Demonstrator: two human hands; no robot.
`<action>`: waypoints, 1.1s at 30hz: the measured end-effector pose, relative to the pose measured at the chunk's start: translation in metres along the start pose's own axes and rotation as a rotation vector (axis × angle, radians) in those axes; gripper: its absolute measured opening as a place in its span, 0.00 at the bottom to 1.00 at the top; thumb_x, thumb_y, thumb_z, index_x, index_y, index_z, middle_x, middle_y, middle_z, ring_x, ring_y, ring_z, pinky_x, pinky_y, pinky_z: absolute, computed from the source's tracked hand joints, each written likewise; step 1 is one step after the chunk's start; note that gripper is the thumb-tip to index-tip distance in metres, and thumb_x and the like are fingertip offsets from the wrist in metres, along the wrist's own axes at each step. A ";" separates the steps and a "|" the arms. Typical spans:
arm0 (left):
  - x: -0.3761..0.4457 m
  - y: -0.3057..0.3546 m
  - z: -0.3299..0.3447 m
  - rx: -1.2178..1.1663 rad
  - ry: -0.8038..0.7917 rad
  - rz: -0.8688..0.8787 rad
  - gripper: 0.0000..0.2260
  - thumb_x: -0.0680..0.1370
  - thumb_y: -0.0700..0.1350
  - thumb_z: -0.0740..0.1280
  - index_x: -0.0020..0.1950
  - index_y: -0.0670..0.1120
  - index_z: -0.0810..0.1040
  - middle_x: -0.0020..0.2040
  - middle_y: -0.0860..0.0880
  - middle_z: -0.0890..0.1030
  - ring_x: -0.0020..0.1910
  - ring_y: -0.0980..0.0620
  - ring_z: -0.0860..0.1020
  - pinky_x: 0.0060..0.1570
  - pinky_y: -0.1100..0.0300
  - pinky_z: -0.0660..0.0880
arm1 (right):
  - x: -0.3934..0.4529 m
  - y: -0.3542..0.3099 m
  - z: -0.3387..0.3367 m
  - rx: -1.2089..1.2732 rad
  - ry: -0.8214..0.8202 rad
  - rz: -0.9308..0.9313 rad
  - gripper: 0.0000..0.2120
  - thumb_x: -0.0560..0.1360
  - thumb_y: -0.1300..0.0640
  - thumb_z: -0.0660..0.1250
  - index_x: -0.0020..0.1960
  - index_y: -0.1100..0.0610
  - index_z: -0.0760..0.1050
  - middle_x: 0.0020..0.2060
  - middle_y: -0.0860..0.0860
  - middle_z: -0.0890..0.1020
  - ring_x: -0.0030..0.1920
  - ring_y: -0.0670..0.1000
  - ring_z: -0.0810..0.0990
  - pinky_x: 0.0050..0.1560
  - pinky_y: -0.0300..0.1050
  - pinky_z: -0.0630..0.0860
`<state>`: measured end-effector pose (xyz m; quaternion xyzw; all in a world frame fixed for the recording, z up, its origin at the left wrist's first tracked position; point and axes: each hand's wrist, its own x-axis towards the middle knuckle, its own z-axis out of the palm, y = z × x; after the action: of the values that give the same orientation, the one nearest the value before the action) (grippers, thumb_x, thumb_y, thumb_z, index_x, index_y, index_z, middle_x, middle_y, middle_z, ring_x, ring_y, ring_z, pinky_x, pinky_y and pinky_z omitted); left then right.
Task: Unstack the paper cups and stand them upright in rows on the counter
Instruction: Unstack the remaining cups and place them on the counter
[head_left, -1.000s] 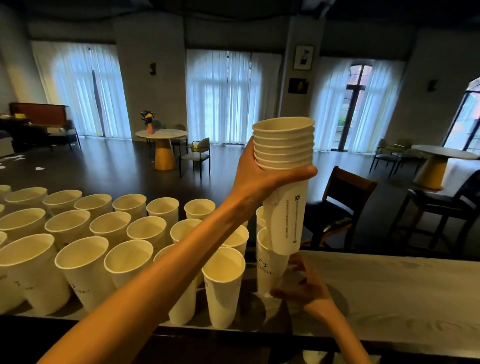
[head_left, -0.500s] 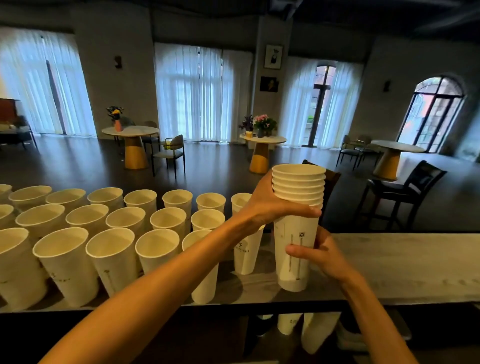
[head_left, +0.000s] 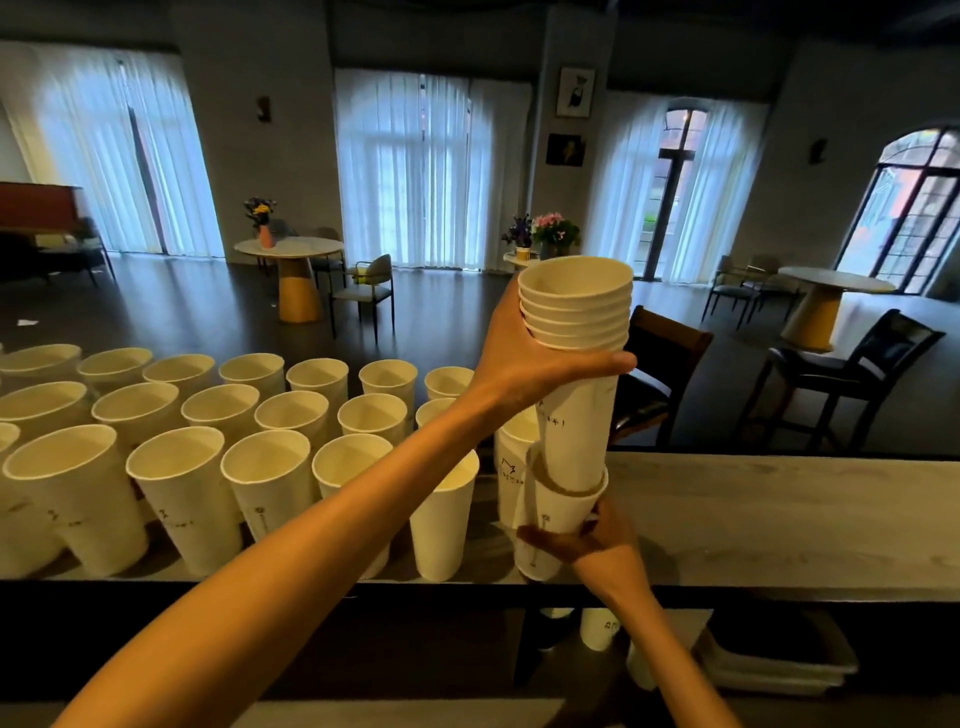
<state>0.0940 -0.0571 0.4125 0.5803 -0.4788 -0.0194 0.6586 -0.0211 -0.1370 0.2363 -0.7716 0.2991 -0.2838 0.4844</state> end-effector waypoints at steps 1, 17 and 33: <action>0.001 0.003 -0.002 -0.019 0.012 0.003 0.42 0.61 0.46 0.85 0.70 0.45 0.69 0.60 0.50 0.81 0.57 0.56 0.80 0.54 0.63 0.80 | -0.001 0.002 0.004 -0.012 -0.004 0.003 0.37 0.59 0.53 0.84 0.63 0.52 0.70 0.60 0.49 0.78 0.61 0.50 0.77 0.59 0.45 0.75; 0.026 0.003 0.020 -0.139 0.050 -0.084 0.34 0.65 0.46 0.83 0.66 0.47 0.72 0.56 0.52 0.82 0.52 0.57 0.82 0.46 0.65 0.80 | 0.002 -0.004 -0.034 -0.064 -0.050 0.085 0.34 0.54 0.38 0.81 0.53 0.44 0.70 0.48 0.41 0.76 0.52 0.45 0.77 0.48 0.36 0.72; 0.031 -0.039 0.105 -0.047 -0.195 -0.042 0.37 0.65 0.43 0.83 0.68 0.47 0.68 0.59 0.53 0.77 0.54 0.62 0.77 0.49 0.75 0.75 | 0.044 -0.032 -0.133 0.005 0.052 -0.105 0.33 0.62 0.50 0.79 0.65 0.48 0.72 0.58 0.48 0.82 0.57 0.48 0.81 0.56 0.47 0.79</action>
<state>0.0626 -0.1657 0.3869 0.5698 -0.5278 -0.1010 0.6217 -0.0826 -0.2347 0.3216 -0.7773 0.2699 -0.3297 0.4628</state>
